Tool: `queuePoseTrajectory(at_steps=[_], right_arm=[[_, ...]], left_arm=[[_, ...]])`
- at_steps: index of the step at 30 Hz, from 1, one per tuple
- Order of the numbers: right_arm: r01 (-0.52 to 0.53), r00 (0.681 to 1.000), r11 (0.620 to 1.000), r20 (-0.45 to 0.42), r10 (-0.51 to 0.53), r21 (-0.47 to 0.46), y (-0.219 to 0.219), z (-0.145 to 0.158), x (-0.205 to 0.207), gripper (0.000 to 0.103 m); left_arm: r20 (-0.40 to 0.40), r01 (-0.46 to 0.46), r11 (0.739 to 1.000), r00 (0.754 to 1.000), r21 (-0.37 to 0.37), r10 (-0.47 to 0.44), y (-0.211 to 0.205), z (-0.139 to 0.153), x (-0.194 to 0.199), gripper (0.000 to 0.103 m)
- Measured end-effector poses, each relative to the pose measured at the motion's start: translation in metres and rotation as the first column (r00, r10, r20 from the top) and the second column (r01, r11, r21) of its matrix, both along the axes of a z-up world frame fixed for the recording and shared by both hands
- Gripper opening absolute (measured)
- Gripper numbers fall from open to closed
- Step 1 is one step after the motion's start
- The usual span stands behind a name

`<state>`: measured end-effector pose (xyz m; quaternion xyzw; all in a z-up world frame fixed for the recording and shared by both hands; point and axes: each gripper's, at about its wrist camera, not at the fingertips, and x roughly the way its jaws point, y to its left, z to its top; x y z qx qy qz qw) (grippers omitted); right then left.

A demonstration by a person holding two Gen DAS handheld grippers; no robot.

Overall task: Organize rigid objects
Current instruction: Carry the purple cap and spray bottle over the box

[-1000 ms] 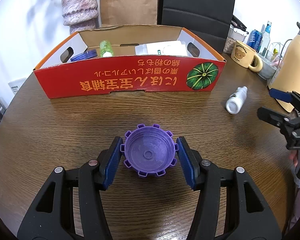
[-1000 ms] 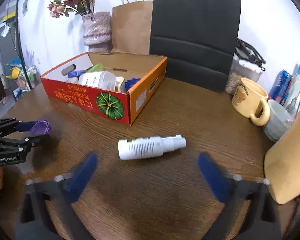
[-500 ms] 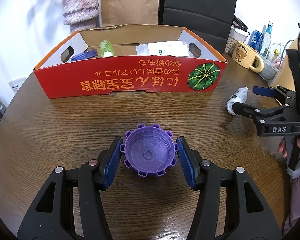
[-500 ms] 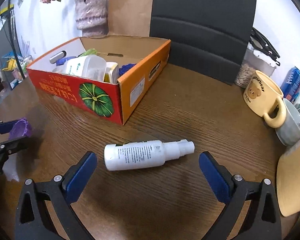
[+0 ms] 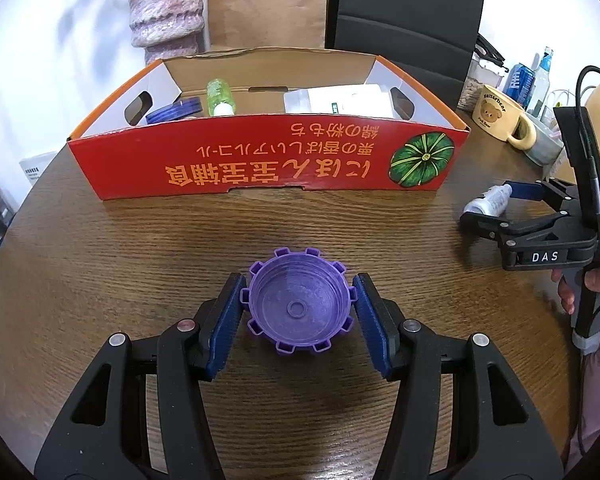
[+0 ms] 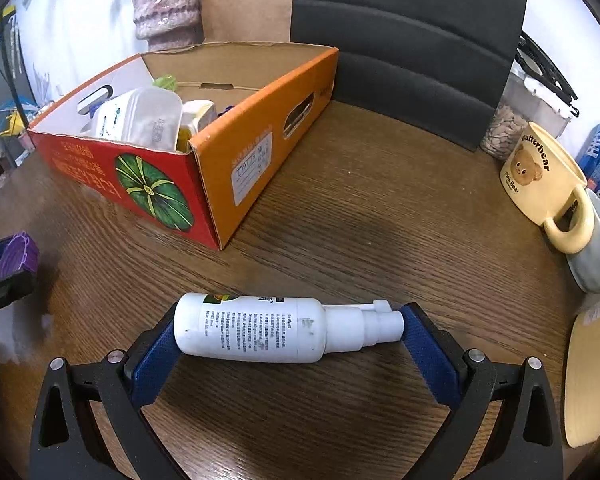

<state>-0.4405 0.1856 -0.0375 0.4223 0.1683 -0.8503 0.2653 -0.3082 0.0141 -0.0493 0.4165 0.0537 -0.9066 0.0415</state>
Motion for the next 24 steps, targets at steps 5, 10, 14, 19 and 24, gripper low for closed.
queuePoseTrajectory(at_steps=[5, 10, 14, 19, 24], right_arm=[[-0.004, 0.999, 1.0, -0.043, 0.004, -0.001, -0.002, 0.005, 0.008, 0.1], [0.001, 0.997, 1.0, -0.083, -0.002, -0.008, -0.003, 0.012, 0.017, 0.1], [0.002, 0.992, 1.0, -0.126, -0.005, -0.026, -0.006, 0.023, 0.028, 0.1], [0.006, 0.984, 0.997, -0.178, -0.02, -0.075, -0.011, 0.042, 0.04, 0.1], [0.015, 0.976, 0.991, -0.214, -0.043, -0.13, -0.025, 0.062, 0.049, 0.1]], left_arm=[[-0.013, -0.003, 1.0, 1.0, 0.002, 0.003, -0.002, 0.002, -0.001, 0.051], [-0.033, -0.006, 1.0, 0.999, 0.0, 0.006, -0.004, 0.007, -0.001, 0.051], [-0.069, -0.016, 1.0, 0.997, -0.011, 0.015, -0.007, 0.015, 0.001, 0.051], [-0.125, -0.038, 0.999, 0.992, -0.023, 0.034, -0.012, 0.027, 0.004, 0.051], [-0.166, -0.065, 0.998, 0.984, -0.025, 0.06, -0.023, 0.038, 0.003, 0.051]])
